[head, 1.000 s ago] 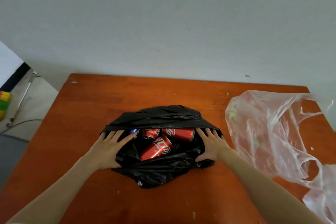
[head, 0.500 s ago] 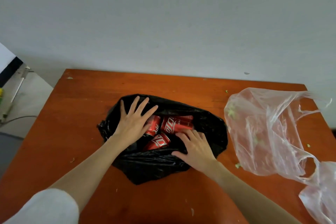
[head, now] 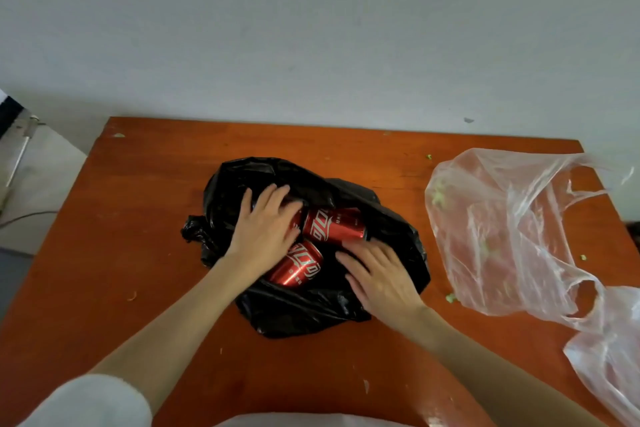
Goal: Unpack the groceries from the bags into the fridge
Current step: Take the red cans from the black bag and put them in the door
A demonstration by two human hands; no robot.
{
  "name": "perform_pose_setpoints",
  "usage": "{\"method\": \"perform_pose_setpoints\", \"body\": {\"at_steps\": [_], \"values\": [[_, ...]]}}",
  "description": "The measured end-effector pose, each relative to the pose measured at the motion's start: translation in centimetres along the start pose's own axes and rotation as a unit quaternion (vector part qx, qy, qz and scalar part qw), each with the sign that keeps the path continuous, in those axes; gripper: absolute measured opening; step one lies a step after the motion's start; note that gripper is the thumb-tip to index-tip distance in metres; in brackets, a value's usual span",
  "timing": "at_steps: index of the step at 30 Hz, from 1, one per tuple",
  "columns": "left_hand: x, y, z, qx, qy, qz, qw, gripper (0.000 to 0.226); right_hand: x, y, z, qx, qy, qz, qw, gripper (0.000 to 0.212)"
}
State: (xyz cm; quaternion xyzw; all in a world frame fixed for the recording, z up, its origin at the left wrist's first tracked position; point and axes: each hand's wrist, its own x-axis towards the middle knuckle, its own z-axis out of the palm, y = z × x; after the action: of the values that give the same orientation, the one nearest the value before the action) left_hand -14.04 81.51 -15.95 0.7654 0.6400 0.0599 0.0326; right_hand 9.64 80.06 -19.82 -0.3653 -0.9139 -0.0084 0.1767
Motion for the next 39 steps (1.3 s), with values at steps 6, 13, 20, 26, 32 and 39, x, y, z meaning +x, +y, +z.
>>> {"method": "perform_pose_setpoints", "body": {"at_steps": [6, 13, 20, 26, 32, 39], "values": [[-4.2, 1.5, 1.3, 0.04, -0.189, 0.007, 0.981, 0.103, 5.3, 4.1, -1.1, -0.027, -0.249, 0.209, 0.945, 0.09], [-4.6, 2.8, 1.7, 0.011, -0.092, -0.042, 0.995, 0.063, 5.8, 1.9, -0.1, -0.003, -0.146, 0.129, 0.981, 0.035], [-4.0, 6.3, 3.3, -0.004, -0.122, -0.178, 0.976, 0.062, 6.7, 0.6, 1.7, 0.03, -0.248, 0.225, 0.942, 0.064], [-4.2, 6.3, 4.1, 0.021, -0.16, -0.217, 0.963, 0.08, 6.8, -1.0, 2.0, 0.018, -0.26, 0.25, 0.932, 0.067], [-4.2, 5.5, 4.1, -0.033, -0.199, -0.232, 0.952, 0.081, 8.3, 0.4, 1.7, 0.089, -0.341, 0.302, 0.886, 0.071], [-5.7, 3.5, 2.9, -0.248, -0.159, -0.27, 0.917, 0.079, 6.8, -1.0, -0.7, 0.106, -0.305, 0.343, 0.882, 0.073]]}}
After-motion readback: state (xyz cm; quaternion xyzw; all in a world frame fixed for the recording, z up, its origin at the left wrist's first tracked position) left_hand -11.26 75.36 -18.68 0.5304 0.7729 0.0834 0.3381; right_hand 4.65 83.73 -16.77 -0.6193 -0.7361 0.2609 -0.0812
